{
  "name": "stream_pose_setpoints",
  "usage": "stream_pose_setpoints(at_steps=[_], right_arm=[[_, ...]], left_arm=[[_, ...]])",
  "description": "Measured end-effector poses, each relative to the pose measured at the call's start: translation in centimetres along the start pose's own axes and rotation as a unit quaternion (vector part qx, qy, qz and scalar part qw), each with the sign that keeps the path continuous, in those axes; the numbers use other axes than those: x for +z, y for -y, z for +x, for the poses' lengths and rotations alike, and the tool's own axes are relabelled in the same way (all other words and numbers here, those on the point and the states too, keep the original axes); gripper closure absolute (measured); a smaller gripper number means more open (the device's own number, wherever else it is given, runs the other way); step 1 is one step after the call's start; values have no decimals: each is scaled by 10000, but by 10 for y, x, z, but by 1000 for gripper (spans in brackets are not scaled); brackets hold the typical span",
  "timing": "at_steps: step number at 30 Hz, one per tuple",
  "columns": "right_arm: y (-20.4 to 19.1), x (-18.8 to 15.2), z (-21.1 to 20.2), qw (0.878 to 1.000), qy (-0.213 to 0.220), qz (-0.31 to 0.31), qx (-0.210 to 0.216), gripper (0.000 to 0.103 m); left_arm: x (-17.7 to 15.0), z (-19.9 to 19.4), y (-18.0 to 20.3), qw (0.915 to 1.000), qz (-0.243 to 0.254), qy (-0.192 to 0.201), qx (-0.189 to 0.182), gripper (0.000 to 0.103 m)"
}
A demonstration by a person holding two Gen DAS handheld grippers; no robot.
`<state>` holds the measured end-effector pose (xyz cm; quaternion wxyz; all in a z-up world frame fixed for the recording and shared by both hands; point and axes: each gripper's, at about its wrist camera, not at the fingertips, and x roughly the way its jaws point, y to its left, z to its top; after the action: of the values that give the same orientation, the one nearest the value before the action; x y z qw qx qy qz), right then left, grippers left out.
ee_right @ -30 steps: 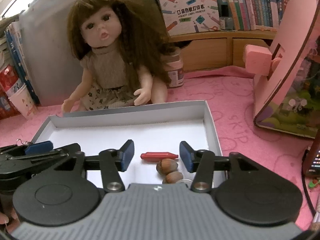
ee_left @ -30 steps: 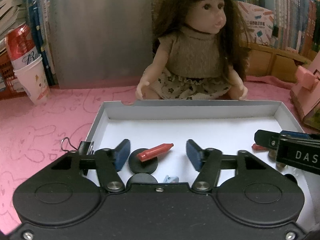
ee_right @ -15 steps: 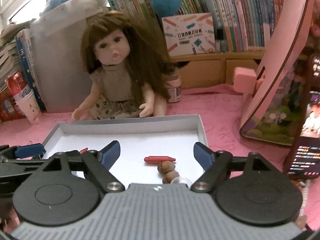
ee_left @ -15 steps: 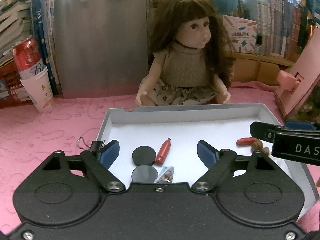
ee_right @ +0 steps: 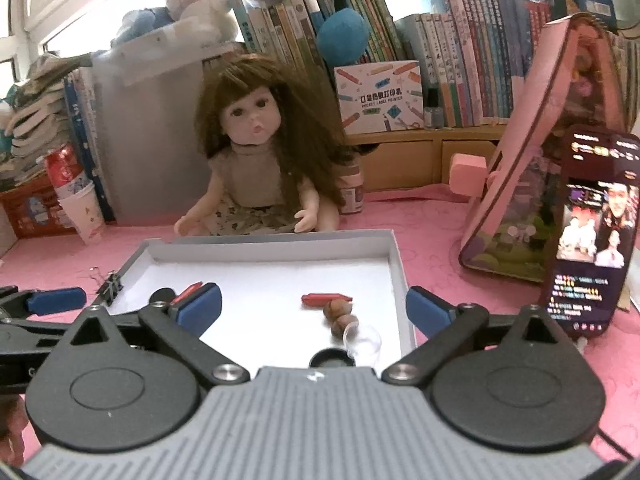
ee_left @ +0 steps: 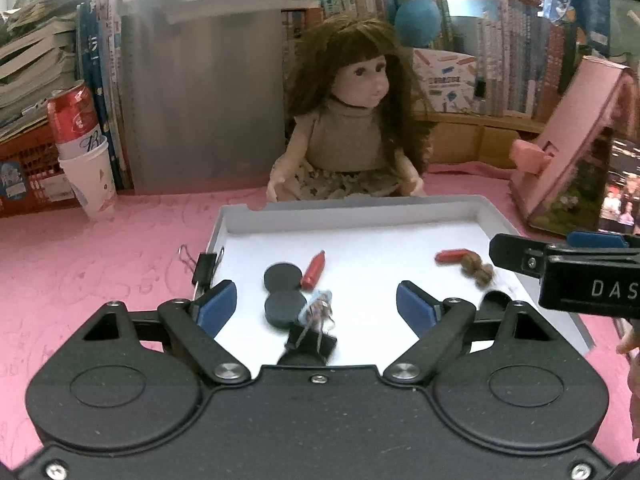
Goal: Organize rigid objects
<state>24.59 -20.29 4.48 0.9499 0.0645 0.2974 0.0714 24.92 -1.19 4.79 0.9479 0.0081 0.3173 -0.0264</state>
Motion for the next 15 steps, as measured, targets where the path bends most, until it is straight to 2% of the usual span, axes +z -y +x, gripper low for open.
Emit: stream_pose_setpoints(at_steps=[10,15], right_arm=[[-9,-21,-37,9998,186,-46,108,0],[-12,-32,-52,9995,268,-165,53,0]], left_arm=[[-27,-39,0,9996,8,122,-237,16],[-42,-52,-1,9996,28,154,-227,16]])
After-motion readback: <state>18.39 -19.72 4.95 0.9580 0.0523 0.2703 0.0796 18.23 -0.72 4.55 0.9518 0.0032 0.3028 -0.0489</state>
